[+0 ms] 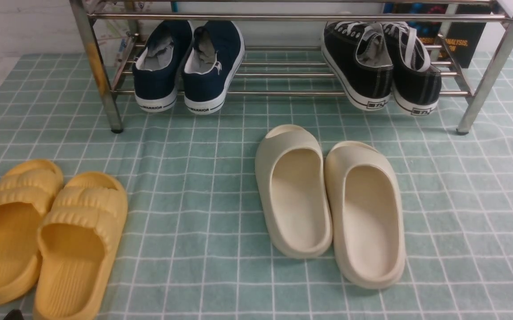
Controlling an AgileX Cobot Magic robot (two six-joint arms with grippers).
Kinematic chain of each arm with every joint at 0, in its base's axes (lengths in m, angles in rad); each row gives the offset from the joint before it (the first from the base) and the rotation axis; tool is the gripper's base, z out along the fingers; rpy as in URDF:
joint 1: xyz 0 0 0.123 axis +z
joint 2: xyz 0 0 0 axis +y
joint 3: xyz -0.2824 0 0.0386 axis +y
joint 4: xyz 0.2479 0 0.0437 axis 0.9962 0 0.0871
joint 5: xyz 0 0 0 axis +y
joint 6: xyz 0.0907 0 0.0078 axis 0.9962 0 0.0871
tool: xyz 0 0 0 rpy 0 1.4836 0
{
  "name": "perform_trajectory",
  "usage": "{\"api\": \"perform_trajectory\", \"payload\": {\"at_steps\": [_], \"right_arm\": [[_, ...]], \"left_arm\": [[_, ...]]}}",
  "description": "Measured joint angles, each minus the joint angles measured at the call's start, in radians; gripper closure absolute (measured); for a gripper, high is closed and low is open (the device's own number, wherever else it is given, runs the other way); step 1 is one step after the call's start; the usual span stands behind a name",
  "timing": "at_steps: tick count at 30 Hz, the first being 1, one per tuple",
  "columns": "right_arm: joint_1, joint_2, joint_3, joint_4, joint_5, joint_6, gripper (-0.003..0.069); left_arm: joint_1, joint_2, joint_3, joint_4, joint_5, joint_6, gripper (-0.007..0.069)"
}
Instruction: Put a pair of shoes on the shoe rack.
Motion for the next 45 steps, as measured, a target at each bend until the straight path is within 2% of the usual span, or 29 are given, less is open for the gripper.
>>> {"api": "perform_trajectory", "payload": {"at_steps": [4,8,15,19,24,27,30,45], "right_arm": [[-0.061,-0.064,0.045,-0.083,0.110,0.143,0.0664],[-0.075,-0.069,0.045,-0.131,0.229,0.185,0.0664],[-0.075,-0.069,0.044,-0.135,0.378,0.167,0.0664],[-0.075,-0.069,0.040,-0.137,0.398,0.151,0.0664],[-0.075,-0.069,0.039,-0.085,0.400,0.057,0.0664],[-0.075,-0.069,0.038,-0.012,0.403,-0.042,0.0664],[-0.075,-0.069,0.038,0.002,0.404,-0.078,0.0664],[-0.103,-0.069,0.038,-0.005,0.406,-0.089,0.0664]], "left_arm": [[0.000,0.000,0.000,0.000,0.000,0.000,0.0386],[0.000,0.000,0.000,0.000,0.000,0.000,0.0386],[0.000,0.000,0.000,0.000,0.000,0.000,0.0386],[0.000,0.000,0.000,0.000,0.000,0.000,0.0386],[0.000,0.000,0.000,0.000,0.000,0.000,0.0386],[0.000,0.000,0.000,0.000,0.000,0.000,0.0386],[0.000,0.000,0.000,0.000,0.000,0.000,0.0386],[0.000,0.000,0.000,0.000,0.000,0.000,0.0386]]}}
